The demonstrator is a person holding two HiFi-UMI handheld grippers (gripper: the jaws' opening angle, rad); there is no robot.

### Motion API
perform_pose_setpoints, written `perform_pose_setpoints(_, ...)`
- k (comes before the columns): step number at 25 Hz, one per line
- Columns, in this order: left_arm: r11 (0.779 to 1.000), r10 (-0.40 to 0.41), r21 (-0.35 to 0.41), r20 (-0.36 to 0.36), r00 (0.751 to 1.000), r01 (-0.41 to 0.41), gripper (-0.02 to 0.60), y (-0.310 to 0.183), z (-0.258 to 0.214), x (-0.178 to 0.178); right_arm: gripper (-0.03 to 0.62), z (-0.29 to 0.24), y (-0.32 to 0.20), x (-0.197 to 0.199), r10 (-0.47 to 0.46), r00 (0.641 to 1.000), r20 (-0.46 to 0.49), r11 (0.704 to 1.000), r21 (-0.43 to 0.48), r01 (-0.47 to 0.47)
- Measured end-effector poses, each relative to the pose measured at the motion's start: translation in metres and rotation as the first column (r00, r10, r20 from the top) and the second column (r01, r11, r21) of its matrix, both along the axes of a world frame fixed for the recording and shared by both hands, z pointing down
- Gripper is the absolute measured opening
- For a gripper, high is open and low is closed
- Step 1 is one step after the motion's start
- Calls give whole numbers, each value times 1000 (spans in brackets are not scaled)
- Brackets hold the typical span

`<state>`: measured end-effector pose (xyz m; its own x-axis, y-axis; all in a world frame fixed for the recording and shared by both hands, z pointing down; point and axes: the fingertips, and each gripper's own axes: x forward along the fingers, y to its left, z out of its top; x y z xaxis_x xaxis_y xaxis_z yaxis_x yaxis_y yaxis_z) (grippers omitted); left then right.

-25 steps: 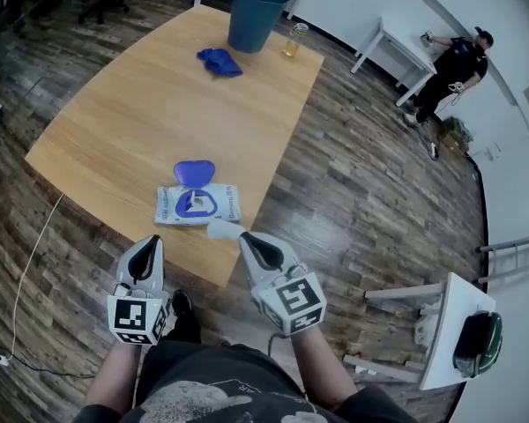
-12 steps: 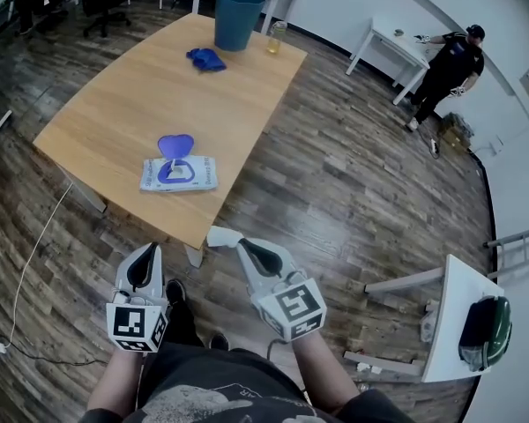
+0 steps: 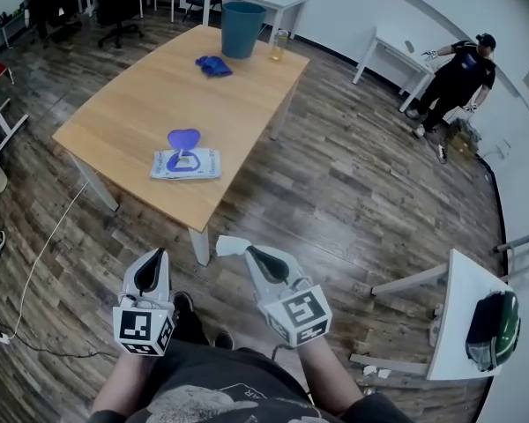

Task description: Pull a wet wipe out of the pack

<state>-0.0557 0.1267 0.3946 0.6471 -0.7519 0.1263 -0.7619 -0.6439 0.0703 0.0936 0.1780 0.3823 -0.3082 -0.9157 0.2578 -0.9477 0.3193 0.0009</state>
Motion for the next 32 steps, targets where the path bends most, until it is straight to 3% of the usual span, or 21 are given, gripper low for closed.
perform_pose_setpoints(9, 999, 41, -9, 8, 999, -41, 18, -6, -1, -3, -5, 0, -9, -9, 27, 1000, -12, 1000, -15, -27)
perform_pose_setpoints(32, 999, 31, -41, 7, 1000, -30, 18, -39, 1, -43, -5, -9, -52, -39, 30, 998, -63, 1000, -6, -30)
